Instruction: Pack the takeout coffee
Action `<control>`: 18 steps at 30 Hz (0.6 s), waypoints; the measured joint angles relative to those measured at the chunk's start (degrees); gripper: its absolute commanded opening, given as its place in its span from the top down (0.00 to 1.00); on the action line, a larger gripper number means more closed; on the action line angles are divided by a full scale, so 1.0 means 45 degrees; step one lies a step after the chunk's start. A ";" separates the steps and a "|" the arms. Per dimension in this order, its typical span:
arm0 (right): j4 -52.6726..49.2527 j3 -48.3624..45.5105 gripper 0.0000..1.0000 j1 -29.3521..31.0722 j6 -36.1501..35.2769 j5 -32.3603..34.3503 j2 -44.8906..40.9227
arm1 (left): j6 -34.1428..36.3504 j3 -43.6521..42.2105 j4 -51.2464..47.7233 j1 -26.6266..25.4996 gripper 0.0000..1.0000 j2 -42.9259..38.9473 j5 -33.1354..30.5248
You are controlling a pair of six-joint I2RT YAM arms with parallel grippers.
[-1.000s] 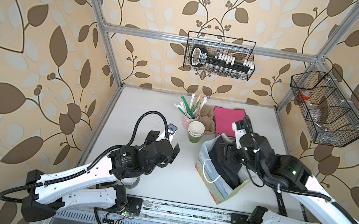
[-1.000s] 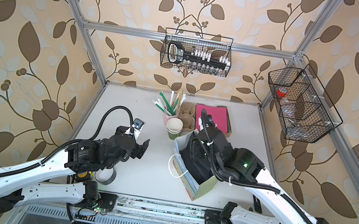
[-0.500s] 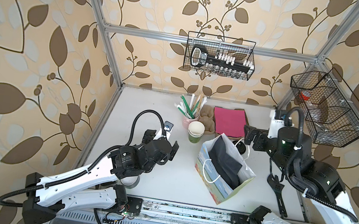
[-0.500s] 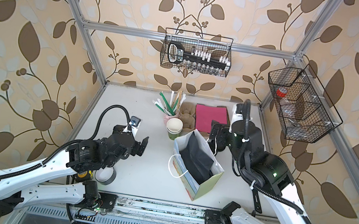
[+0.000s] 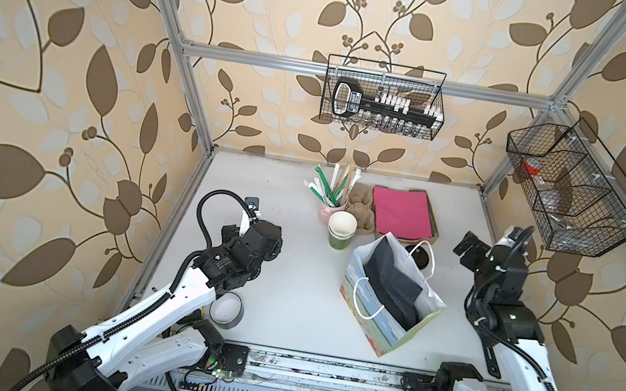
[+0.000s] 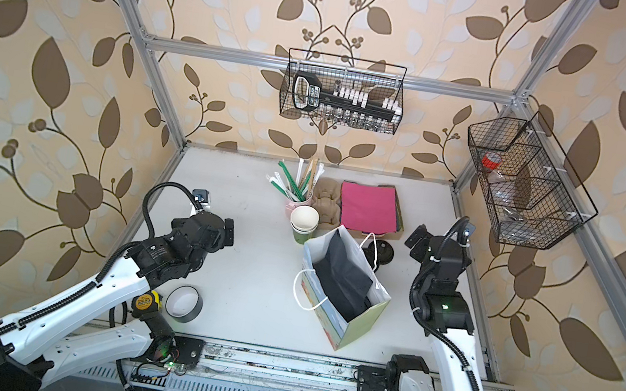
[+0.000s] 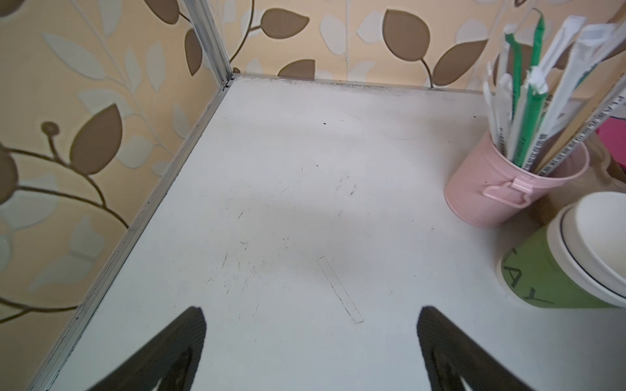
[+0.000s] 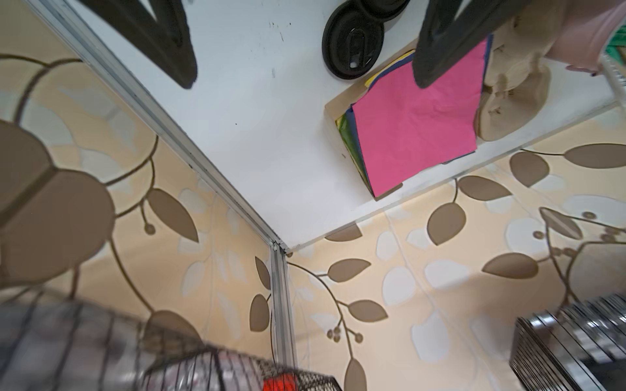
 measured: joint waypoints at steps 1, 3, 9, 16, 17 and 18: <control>0.0622 -0.0646 0.00 -0.0005 -0.0053 0.0029 0.0078 | -0.0034 -0.0185 0.0214 0.0214 0.01 0.0102 -0.0039; 0.1666 -0.1579 0.00 -0.0010 -0.0287 0.0160 0.0321 | -0.0058 -0.0364 0.0573 0.0583 0.01 0.0398 -0.0131; 0.6169 -0.4507 0.00 -0.0015 -0.1545 0.0670 0.1530 | 0.0549 -0.1175 0.2900 0.1987 0.01 0.2011 -0.0253; 1.0603 -0.7053 0.00 0.0005 -0.2472 0.0699 0.3390 | 0.1739 -0.1783 0.5226 0.3546 0.01 0.4192 0.0287; 1.1346 -0.7121 0.00 -0.0015 -0.2516 0.0607 0.3789 | 0.1943 -0.1860 0.5746 0.3759 0.01 0.4323 0.0447; 1.2012 -0.7121 0.00 -0.0019 -0.2550 0.0520 0.4226 | 0.2132 -0.1943 0.6178 0.3939 0.01 0.4410 0.0544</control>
